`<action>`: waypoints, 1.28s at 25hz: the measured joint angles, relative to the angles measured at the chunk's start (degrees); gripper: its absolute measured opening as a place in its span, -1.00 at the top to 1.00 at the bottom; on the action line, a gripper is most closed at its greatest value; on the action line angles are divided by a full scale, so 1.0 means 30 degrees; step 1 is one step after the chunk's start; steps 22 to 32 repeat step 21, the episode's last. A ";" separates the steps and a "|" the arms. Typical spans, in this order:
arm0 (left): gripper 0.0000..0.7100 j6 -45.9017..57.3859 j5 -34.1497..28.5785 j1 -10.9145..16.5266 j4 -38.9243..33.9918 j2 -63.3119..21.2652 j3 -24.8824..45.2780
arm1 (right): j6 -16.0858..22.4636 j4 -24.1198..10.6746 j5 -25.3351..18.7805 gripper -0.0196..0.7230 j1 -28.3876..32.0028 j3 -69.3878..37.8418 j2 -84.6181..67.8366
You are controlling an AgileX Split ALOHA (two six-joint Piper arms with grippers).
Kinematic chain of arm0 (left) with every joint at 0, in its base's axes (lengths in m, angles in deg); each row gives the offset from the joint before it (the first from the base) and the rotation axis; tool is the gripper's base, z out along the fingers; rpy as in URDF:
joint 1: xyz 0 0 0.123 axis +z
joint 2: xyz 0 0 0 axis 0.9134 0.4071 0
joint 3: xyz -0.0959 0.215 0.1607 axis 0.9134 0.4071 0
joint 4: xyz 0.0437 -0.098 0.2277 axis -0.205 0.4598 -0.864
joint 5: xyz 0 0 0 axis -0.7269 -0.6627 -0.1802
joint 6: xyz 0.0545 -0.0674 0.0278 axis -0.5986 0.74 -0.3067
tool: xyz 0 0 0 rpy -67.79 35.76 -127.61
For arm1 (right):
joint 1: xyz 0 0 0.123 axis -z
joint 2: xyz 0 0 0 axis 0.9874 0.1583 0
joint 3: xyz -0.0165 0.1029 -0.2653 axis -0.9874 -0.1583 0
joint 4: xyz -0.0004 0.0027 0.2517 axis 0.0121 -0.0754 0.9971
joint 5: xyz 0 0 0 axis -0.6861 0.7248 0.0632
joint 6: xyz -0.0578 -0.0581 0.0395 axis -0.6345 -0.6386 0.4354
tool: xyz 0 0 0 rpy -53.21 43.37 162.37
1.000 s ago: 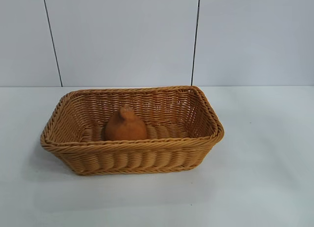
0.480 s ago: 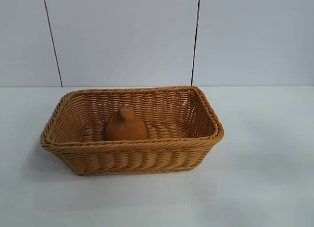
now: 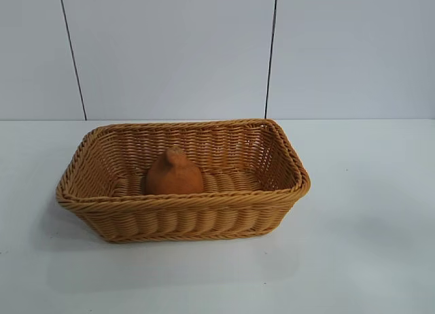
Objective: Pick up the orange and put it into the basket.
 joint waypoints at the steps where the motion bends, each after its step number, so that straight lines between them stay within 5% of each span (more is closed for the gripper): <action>1: -0.73 0.0000 0.0000 0.0000 0.0000 0.0000 0.0000 | 0.0000 0.0000 0.0000 -0.92 0.0000 0.0000 -0.0507; 32: -0.73 0.0000 0.0040 0.0000 0.0000 0.0000 0.0000 | 0.0046 0.0000 -0.0022 -0.92 0.0000 -0.0058 -0.2854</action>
